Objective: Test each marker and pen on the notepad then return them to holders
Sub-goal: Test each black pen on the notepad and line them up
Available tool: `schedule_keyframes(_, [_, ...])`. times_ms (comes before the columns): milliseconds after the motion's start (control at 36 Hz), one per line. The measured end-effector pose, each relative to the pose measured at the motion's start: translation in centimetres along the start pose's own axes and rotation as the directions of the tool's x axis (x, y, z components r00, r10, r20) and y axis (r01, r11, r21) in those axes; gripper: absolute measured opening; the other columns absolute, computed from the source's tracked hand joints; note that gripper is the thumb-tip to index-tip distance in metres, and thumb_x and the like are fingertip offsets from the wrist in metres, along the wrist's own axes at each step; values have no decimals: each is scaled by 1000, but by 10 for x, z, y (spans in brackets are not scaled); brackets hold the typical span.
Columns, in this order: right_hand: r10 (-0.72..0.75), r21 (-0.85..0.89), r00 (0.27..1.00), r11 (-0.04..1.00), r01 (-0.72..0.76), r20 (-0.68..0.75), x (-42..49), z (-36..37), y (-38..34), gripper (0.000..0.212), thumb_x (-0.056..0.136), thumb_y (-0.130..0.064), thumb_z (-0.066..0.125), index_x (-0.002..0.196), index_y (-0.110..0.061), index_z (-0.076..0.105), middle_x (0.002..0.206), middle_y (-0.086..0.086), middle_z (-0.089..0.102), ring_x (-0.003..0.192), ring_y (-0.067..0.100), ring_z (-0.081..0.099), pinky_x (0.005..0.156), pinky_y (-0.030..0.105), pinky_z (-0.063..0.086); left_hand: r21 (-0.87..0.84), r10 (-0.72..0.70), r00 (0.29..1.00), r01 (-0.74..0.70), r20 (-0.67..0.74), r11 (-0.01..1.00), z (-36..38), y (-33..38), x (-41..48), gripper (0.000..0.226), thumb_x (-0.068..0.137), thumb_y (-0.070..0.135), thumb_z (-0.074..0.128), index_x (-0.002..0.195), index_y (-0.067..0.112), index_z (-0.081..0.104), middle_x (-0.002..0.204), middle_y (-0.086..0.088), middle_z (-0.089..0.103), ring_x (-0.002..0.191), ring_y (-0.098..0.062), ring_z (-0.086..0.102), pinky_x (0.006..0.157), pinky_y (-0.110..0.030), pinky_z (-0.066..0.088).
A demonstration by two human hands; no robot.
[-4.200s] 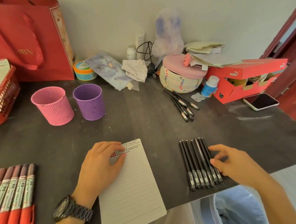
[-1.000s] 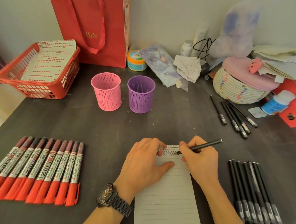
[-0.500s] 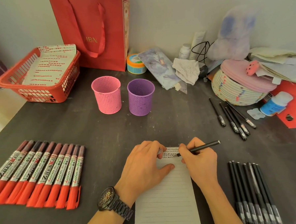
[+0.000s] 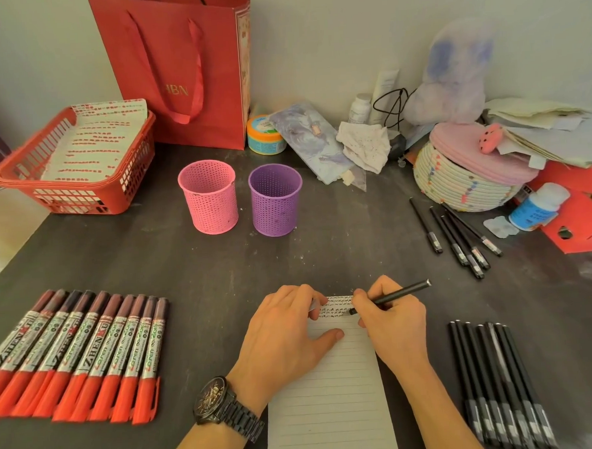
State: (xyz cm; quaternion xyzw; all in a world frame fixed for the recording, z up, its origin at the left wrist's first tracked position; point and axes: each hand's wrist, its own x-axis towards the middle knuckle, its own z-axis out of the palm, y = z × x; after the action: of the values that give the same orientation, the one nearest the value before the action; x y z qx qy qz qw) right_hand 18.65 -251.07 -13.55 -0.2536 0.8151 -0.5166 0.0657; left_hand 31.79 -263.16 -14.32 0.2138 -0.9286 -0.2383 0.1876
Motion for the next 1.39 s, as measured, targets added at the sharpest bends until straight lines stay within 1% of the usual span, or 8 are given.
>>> schedule_keyframes(361, [29, 91, 999, 996, -26, -33, -1, -5, -1, 35, 89, -16, 71, 61, -21, 52, 50, 3, 59, 44, 4, 57, 50, 18, 46, -3, -20, 999, 20, 43, 1000, 2, -3, 1, 43, 75, 67, 59, 80, 39, 27, 109, 33, 55, 99, 7, 41, 79, -10, 31])
schedule_keyframes(444, [49, 182, 996, 983, -34, -80, -3, -8, -3, 32, 89, -28, 74, 63, -26, 56, 52, 4, 61, 46, 10, 57, 53, 27, 48, -13, -1, 999, 2, 38, 1000, -1, -1, 0, 36, 82, 64, 55, 80, 38, 30, 110, 32, 55, 99, 6, 41, 79, -8, 31])
schedule_keyframes(556, [50, 228, 994, 973, -28, -94, -4, -6, -9, 25, 84, -46, 74, 70, -28, 63, 57, 2, 64, 50, 9, 60, 52, 21, 49, -100, 28, 1000, -28, 0, 995, -8, 2, -2, 12, 97, 49, 38, 88, 42, 36, 113, 26, 58, 105, 4, 50, 86, -14, 36])
schedule_keyframes(639, [44, 290, 996, 957, -20, -79, -4, -8, -12, 25, 81, -50, 71, 73, -28, 66, 59, 4, 65, 48, 11, 58, 49, 20, 48, -161, 33, 999, -36, -23, 986, -11, 1, -3, 20, 103, 42, 27, 100, 40, 47, 114, 25, 58, 111, 2, 52, 92, -17, 36])
schedule_keyframes(833, [27, 552, 997, 832, -62, 70, -6, -17, -5, 19, 98, -25, 59, 93, -21, 78, 82, 13, 74, 46, 16, 52, 41, 21, 36, -74, 29, 995, -36, -93, 997, -6, 2, -1, 30, 102, 43, 36, 119, 37, 60, 106, 26, 60, 98, 0, 52, 85, -24, 44])
schedule_keyframes(1000, [56, 612, 990, 781, -123, 128, -3, -19, -5, 13, 86, -18, 58, 77, -18, 68, 73, 20, 72, 44, 17, 48, 41, 21, 35, -73, 20, 993, -29, -119, 997, -4, 1, -1, 39, 101, 41, 43, 133, 28, 60, 100, 20, 62, 93, -3, 53, 79, -24, 50])
schedule_keyframes(1194, [25, 609, 991, 786, -103, 135, -3, -20, -5, 13, 86, -18, 61, 77, -15, 69, 72, 19, 73, 45, 14, 51, 43, 21, 37, -105, -35, 994, 24, -103, 994, -5, -1, -1, 30, 94, 54, 41, 116, 45, 58, 100, 27, 59, 102, 6, 51, 81, -3, 37])
schedule_keyframes(1389, [-9, 595, 988, 799, -86, 156, -2, -20, -3, 11, 85, -14, 62, 82, -5, 68, 70, 23, 70, 48, 9, 57, 44, 20, 37, -94, 49, 980, -68, -193, 993, -4, -1, -2, 28, 97, 44, 49, 115, 33, 67, 103, 28, 60, 98, 3, 53, 82, -14, 43])
